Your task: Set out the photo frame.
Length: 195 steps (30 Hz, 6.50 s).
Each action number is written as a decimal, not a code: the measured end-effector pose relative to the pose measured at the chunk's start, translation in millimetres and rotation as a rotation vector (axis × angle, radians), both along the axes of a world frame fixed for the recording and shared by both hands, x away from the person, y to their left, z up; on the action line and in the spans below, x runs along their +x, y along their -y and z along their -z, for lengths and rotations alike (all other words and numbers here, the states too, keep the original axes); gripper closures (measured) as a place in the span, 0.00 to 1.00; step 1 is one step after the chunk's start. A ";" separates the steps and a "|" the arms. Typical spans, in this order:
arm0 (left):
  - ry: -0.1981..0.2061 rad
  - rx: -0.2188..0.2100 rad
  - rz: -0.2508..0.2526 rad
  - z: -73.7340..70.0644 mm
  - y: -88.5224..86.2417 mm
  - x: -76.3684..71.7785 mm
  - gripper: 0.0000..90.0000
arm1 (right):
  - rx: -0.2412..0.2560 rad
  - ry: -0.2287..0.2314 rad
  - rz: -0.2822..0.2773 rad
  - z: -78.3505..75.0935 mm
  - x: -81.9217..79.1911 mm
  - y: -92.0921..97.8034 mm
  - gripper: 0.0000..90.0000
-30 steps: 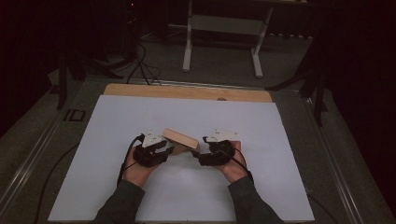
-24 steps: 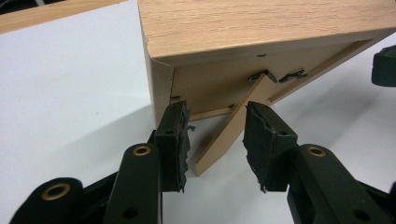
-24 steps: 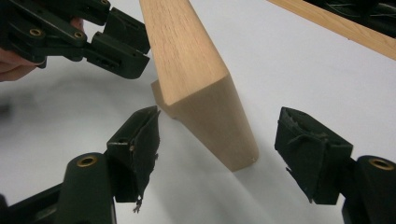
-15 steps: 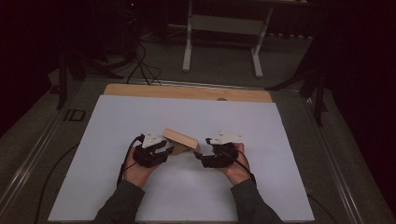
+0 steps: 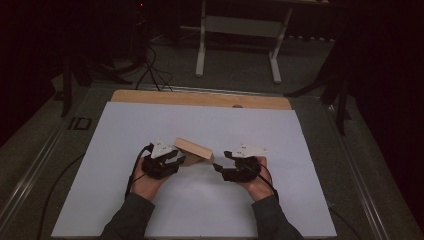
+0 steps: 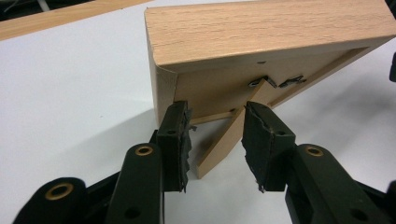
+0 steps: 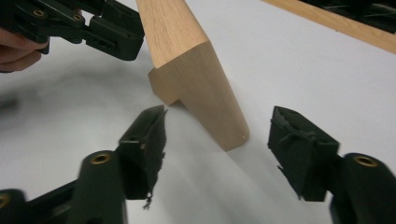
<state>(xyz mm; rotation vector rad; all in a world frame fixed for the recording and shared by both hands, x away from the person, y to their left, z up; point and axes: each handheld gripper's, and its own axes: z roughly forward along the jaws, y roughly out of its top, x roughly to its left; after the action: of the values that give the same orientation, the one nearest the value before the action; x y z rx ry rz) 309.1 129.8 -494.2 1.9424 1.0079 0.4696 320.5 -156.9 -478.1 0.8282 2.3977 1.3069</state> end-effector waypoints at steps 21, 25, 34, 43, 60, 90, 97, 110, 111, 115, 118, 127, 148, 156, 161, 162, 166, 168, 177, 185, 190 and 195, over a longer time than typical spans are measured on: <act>0.016 0.008 -0.021 -5.6 -0.9 1.7 0.86 | 0.044 -0.002 0.139 7.6 20.5 -12.5 0.91; 0.019 0.016 -0.035 -6.5 -1.9 3.2 0.94 | 0.031 0.004 0.136 8.2 24.3 -20.2 0.97; 0.002 0.012 -0.043 -5.7 -1.1 7.1 0.99 | 0.032 -0.014 0.158 15.3 33.1 -27.9 0.99; -0.015 0.028 -0.021 -3.7 7.5 11.2 0.99 | 0.055 -0.020 0.158 15.9 35.3 -29.2 0.99; -0.030 0.017 0.000 -5.6 16.4 12.3 0.99 | 0.040 -0.013 0.137 15.0 31.1 -28.4 0.99; -0.025 0.062 0.060 -8.3 34.1 7.3 0.99 | 0.008 0.008 0.097 12.7 22.5 -28.5 0.99; -0.026 0.060 0.055 -8.3 32.8 9.4 0.99 | -0.003 0.011 0.081 12.1 19.9 -30.1 0.99; -0.026 0.062 0.044 -8.2 32.0 12.0 0.99 | -0.013 0.018 0.056 12.1 12.3 -30.9 1.00; -0.025 0.062 0.044 -8.2 31.9 12.3 0.99 | -0.013 0.019 0.055 12.1 11.6 -31.1 1.00; -0.029 0.056 0.039 -8.1 31.4 13.6 0.99 | -0.019 0.020 0.046 12.3 9.2 -31.2 1.00; -0.033 0.045 0.040 -7.5 29.8 15.3 0.99 | -0.022 0.019 0.036 12.7 7.6 -31.7 1.00; -0.030 0.049 0.036 -7.5 29.4 16.9 0.99 | -0.030 0.017 0.020 14.3 3.5 -32.5 1.00; -0.029 0.049 0.027 -6.4 26.7 21.9 0.99 | -0.051 0.015 -0.028 14.1 -4.9 -40.1 1.00; -0.037 0.030 0.018 -5.0 24.8 26.0 0.99 | -0.053 0.016 -0.049 14.3 -7.2 -46.0 1.00; -0.053 0.004 0.018 -4.1 21.9 28.5 1.00 | -0.059 0.021 -0.060 14.2 -8.4 -50.8 1.00; -0.053 0.004 0.018 -4.1 21.9 28.5 1.00 | -0.059 0.021 -0.060 14.2 -8.4 -50.8 1.00; -0.048 0.006 0.027 -3.8 20.8 28.7 0.99 | -0.061 0.023 -0.064 14.0 -8.3 -52.0 0.99; -0.048 0.007 0.027 -3.9 20.4 28.7 0.99 | -0.064 0.025 -0.067 13.9 -8.1 -51.9 0.98; -0.039 -0.005 -0.022 -8.4 9.5 24.0 0.95 | -0.074 0.025 -0.057 15.3 -9.0 -48.7 0.86; -0.019 -0.039 -0.049 -14.8 -0.7 18.7 0.84 | -0.074 0.030 -0.053 18.0 -12.7 -44.1 0.70; -0.011 -0.047 -0.051 -18.8 -3.5 16.1 0.78 | -0.083 0.031 -0.045 18.4 -13.6 -40.8 0.67; 0.001 -0.054 -0.044 -24.6 -5.6 12.2 0.71 | -0.073 0.029 -0.033 17.8 -13.5 -36.7 0.65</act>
<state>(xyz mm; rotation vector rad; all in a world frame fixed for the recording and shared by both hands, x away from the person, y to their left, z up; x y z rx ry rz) 321.3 135.4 -469.6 1.8755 1.0537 0.4640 307.0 -120.2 -495.9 0.7476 2.4307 1.2274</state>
